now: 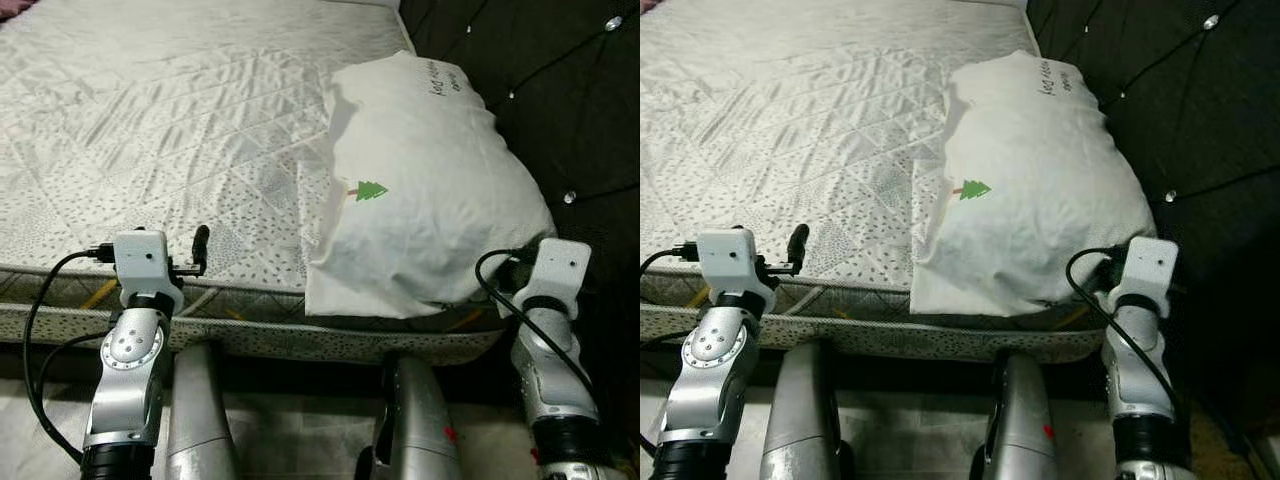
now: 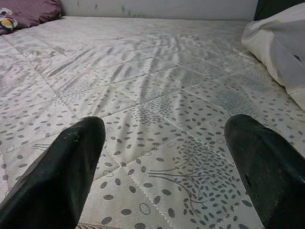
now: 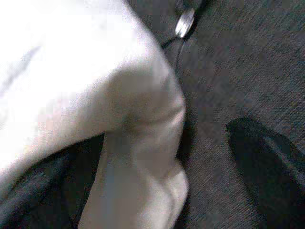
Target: Clean up the room
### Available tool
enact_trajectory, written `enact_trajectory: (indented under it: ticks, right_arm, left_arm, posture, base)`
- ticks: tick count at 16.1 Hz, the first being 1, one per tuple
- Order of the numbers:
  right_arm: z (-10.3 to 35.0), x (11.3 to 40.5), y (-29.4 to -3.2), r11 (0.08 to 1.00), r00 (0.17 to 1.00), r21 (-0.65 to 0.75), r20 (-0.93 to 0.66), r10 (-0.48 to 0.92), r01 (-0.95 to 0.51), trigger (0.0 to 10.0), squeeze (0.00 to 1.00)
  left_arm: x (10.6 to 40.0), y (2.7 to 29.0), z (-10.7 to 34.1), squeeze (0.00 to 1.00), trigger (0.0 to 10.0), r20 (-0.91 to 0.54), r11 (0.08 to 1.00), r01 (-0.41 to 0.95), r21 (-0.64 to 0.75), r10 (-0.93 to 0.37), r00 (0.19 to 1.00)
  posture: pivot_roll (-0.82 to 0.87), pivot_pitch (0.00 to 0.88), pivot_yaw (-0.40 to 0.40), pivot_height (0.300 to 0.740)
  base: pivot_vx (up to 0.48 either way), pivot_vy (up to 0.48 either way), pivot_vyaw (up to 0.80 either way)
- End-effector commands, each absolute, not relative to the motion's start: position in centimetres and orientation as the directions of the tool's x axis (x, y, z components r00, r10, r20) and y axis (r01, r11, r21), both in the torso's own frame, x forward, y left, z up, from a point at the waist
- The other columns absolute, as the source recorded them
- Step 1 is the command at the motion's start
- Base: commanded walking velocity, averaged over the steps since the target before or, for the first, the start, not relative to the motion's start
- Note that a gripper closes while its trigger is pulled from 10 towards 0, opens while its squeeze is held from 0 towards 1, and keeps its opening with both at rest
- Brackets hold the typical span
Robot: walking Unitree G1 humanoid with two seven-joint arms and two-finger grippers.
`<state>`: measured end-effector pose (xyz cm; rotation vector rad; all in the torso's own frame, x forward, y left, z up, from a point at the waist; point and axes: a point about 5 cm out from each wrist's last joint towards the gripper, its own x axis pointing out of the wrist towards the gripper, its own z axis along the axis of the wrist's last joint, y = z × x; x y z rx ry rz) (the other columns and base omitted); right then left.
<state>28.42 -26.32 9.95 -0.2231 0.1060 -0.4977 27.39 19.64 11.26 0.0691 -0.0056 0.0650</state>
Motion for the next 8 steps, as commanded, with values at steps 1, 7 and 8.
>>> enact_trajectory:
  ticks: [1,7,8]
  right_arm:
    - [12.6,27.9,-28.6,0.787,0.825,-0.265,0.069,-0.561,0.557,10.0,1.0]
    - [10.5,23.9,-26.9,0.932,0.94,-0.149,-0.035,-0.339,0.331,10.0,1.0]
    - [10.5,23.8,-26.5,0.939,0.948,-0.151,-0.03,-0.316,0.308,10.0,1.0]
  left_arm:
    - [27.4,19.1,11.6,0.0,10.0,0.014,0.997,-0.047,0.067,0.046,0.999]
    - [27.4,19.1,11.9,0.0,10.0,0.017,0.997,-0.031,0.066,0.03,0.999]
    - [27.4,19.1,11.9,0.0,10.0,0.021,0.997,-0.036,0.064,0.034,0.999]
  posture:
    - [0.03,0.0,-0.069,0.487]
    - [0.01,0.0,-0.07,0.487]
    - [0.01,0.0,-0.077,0.487]
  base:
    - [0.0,0.0,0.0]
    - [0.0,0.0,0.0]
    - [0.0,0.0,0.0]
